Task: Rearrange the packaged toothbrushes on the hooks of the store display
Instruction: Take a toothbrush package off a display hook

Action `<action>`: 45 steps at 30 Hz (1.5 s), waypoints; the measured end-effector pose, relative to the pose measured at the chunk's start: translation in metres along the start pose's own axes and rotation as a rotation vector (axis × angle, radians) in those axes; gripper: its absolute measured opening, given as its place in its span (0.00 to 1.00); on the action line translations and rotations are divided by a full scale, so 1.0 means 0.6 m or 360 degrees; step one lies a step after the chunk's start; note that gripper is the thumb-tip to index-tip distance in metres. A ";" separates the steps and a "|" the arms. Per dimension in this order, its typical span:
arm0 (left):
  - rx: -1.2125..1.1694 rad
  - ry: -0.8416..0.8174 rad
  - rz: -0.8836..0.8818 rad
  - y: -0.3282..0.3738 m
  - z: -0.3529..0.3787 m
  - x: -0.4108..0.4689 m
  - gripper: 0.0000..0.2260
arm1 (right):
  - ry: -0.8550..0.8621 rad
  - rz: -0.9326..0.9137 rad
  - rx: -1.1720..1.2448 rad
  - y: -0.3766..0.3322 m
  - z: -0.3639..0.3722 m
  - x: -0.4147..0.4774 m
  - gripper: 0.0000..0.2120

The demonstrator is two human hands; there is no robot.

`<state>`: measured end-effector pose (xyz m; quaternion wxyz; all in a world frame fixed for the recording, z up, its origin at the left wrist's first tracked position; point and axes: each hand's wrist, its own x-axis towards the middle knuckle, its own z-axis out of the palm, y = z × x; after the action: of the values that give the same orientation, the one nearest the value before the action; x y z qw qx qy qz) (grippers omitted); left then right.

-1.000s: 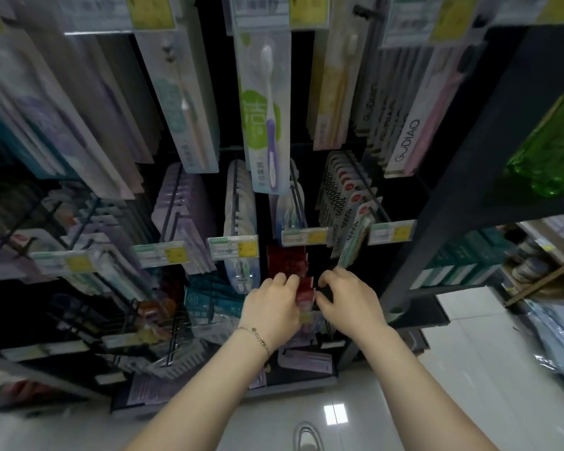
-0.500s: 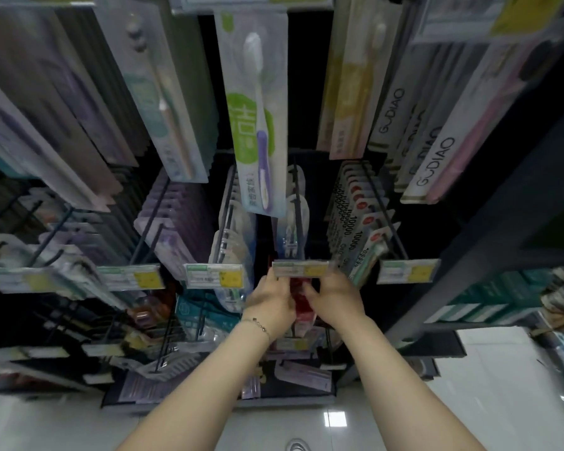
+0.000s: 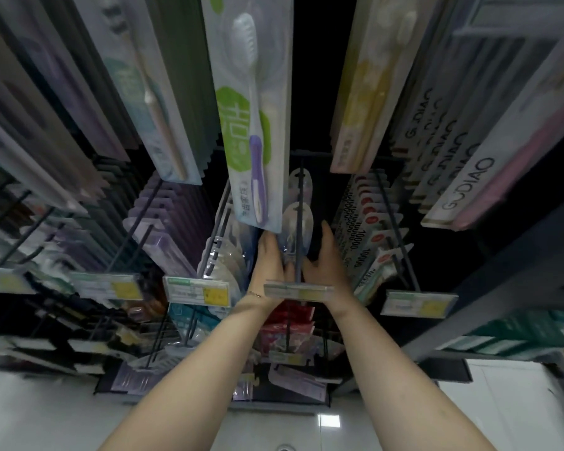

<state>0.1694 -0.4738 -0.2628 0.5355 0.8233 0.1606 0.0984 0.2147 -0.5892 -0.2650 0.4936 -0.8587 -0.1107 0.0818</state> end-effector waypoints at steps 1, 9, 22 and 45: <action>-0.0085 0.0033 -0.0018 -0.004 0.002 0.006 0.34 | -0.0008 0.0017 0.0019 0.001 0.001 0.005 0.38; -0.0209 0.0027 0.0029 -0.018 -0.002 0.004 0.22 | -0.0016 -0.0048 0.0172 0.014 0.006 0.020 0.15; -0.0355 0.0149 -0.0208 -0.002 -0.007 -0.053 0.06 | -0.0013 -0.0055 0.0483 -0.001 -0.001 -0.054 0.08; -0.0267 0.0023 -0.0140 0.010 -0.023 -0.183 0.02 | 0.0165 0.0002 0.0296 -0.022 -0.019 -0.218 0.11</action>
<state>0.0640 -0.5048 -0.2507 0.6051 0.7670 0.1917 0.0937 0.0902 -0.6277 -0.2440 0.5763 -0.8123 -0.0762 0.0474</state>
